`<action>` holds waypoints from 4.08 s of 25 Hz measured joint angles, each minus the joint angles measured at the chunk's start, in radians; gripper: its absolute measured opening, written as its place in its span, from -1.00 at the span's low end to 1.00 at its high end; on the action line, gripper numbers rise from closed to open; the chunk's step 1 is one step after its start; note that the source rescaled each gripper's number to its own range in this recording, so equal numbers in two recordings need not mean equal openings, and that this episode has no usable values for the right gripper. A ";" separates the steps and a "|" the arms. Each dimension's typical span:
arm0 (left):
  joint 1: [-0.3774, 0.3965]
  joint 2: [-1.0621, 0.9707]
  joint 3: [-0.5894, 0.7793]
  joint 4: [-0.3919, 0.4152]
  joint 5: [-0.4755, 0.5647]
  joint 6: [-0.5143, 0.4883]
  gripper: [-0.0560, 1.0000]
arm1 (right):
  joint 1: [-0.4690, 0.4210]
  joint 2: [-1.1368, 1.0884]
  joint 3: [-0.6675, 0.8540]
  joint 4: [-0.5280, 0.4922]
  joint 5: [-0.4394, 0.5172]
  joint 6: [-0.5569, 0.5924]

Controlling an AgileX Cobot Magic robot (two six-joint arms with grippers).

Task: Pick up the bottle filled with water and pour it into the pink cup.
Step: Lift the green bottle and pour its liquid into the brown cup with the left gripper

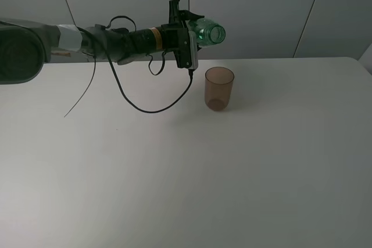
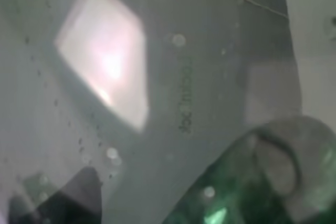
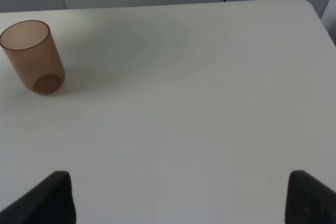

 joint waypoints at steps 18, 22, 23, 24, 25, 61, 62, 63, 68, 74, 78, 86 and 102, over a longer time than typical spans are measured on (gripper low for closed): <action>0.000 0.000 0.000 0.024 0.035 0.197 -0.89 | 0.000 0.000 0.000 0.000 0.000 0.000; 0.000 0.000 0.000 0.028 0.045 0.249 -0.89 | 0.000 0.000 0.000 0.000 0.000 0.000; 0.000 0.000 0.000 0.028 0.045 0.253 -0.89 | 0.000 0.000 0.000 0.000 0.000 0.000; 0.000 0.000 0.000 0.028 0.045 0.253 -0.89 | 0.000 0.000 0.000 0.000 0.000 0.000; 0.000 0.000 0.000 0.028 0.045 0.258 -0.89 | 0.000 0.000 0.000 0.000 0.000 0.000; -0.013 0.000 -0.018 -0.009 0.045 0.483 -0.89 | 0.000 0.000 0.000 0.000 0.000 0.000; -0.013 0.000 -0.018 -0.011 0.045 0.485 -0.89 | 0.000 0.000 0.000 0.000 0.000 0.000; -0.013 0.000 -0.020 -0.011 0.045 0.485 -0.89 | 0.000 0.000 0.000 0.000 0.000 0.000; -0.013 0.000 -0.027 -0.021 0.045 0.499 -0.89 | 0.000 0.000 0.000 0.000 0.000 0.000; -0.013 0.000 -0.032 -0.029 0.043 0.514 -0.89 | 0.000 0.000 0.000 0.000 0.000 0.000; -0.013 0.000 -0.038 -0.036 0.039 0.533 -0.89 | 0.000 0.000 0.000 0.000 0.000 0.000; -0.013 0.000 -0.038 -0.039 0.037 0.570 -0.89 | 0.000 0.000 0.000 0.000 0.000 0.000; -0.013 0.000 -0.038 -0.067 0.031 0.634 -0.89 | 0.000 0.000 0.000 0.000 0.000 0.000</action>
